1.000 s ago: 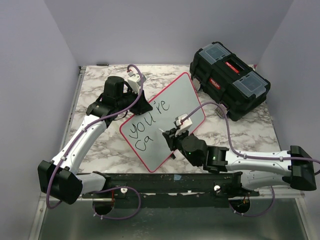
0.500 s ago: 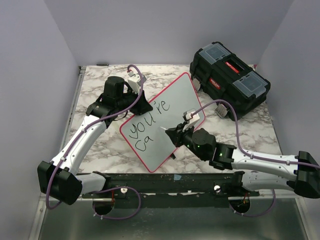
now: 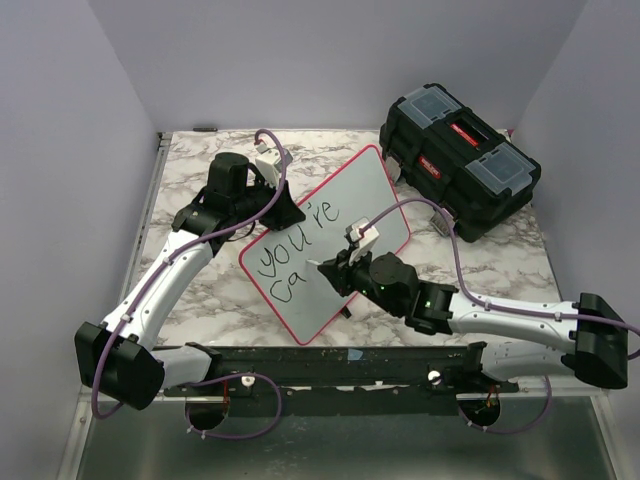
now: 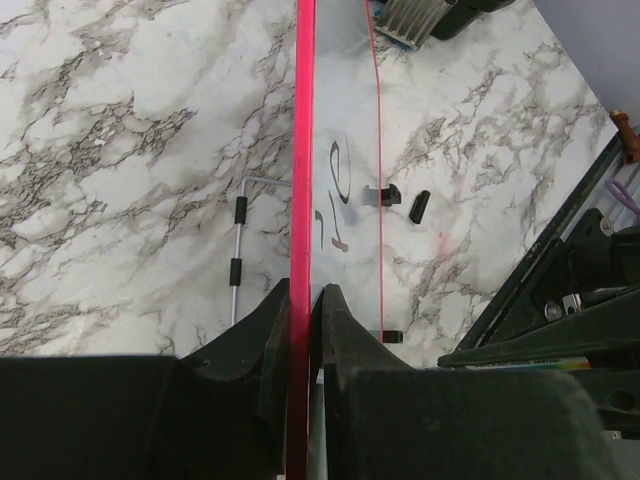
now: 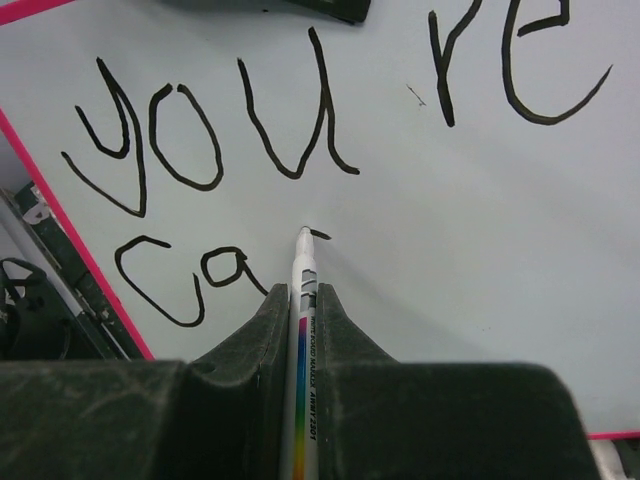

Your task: Write a sentence on the whiteboard

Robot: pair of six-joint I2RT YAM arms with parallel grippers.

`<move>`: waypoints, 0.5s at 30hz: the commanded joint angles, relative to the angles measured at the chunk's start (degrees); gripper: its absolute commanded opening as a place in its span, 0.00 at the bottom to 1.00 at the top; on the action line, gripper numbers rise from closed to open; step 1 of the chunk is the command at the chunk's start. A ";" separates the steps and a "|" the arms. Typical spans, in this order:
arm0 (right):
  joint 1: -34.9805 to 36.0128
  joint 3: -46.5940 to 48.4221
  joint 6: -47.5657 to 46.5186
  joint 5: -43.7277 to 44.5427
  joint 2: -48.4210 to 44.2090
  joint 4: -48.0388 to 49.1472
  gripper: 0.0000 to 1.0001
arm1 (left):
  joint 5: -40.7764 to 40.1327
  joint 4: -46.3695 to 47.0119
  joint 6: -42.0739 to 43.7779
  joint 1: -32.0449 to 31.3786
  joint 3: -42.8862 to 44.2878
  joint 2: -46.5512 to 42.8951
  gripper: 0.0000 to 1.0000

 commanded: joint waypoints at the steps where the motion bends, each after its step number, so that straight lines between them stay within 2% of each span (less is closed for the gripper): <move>1: 0.06 2.01 -0.76 -2.67 1.52 2.42 0.01 | -3.06 -4.16 5.24 -0.96 -1.64 -0.21 0.00; 15: 0.07 0.88 -0.34 -0.92 2.87 1.35 0.01 | -3.15 -4.19 5.18 -1.05 -1.64 -0.23 0.00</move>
